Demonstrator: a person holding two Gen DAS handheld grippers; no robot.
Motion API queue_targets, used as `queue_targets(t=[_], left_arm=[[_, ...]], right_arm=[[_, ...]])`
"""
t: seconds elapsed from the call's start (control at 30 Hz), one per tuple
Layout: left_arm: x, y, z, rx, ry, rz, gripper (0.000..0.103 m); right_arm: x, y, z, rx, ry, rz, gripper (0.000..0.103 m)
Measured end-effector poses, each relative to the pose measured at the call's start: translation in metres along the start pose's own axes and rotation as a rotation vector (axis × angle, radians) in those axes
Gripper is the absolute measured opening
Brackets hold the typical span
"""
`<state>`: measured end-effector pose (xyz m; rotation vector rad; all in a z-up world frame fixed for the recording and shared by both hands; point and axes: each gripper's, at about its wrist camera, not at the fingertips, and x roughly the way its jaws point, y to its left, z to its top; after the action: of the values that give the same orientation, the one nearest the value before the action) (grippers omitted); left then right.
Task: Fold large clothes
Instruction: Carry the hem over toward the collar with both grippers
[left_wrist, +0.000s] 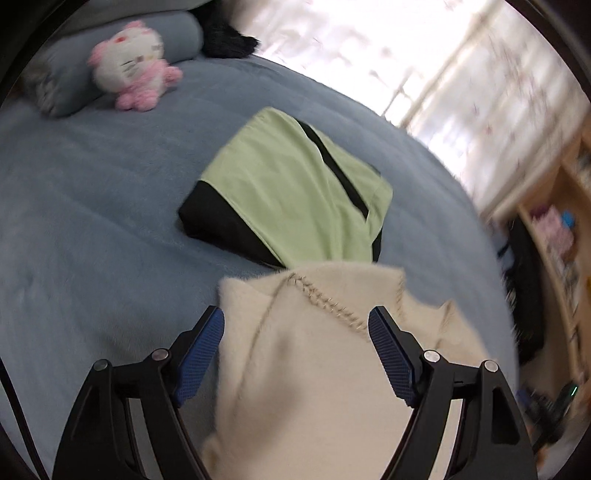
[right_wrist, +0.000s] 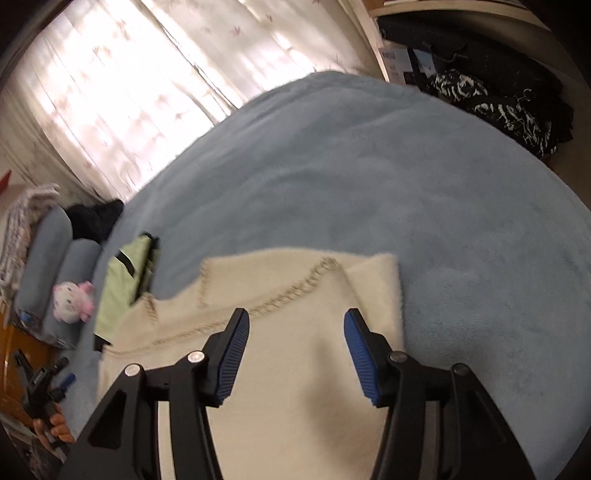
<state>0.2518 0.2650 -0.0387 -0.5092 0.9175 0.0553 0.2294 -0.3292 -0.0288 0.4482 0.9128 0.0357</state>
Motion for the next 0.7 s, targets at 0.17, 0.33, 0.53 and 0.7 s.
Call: queue_targets(t=[0.17, 0.33, 0.53, 0.7], left_arm=[[0.041, -0.017, -0.003, 0.18, 0.069, 0.026, 0.075], [0.071, -0.026, -0.007, 0.304, 0.122, 0.057, 0.065], [0.105, -0.031, -0.01, 0.411, 0.158, 0.099, 0.062], [0.113, -0.034, -0.013, 0.445, 0.15, 0.082, 0.035]], right_arm=[[0.035, -0.01, 0.003, -0.043, 0.06, -0.045, 0.054], [0.071, -0.007, 0.007, -0.109, 0.116, -0.081, 0.054], [0.1, -0.004, 0.007, -0.17, 0.122, -0.113, 0.054], [0.101, 0.004, 0.003, -0.223, 0.094, -0.123, 0.03]])
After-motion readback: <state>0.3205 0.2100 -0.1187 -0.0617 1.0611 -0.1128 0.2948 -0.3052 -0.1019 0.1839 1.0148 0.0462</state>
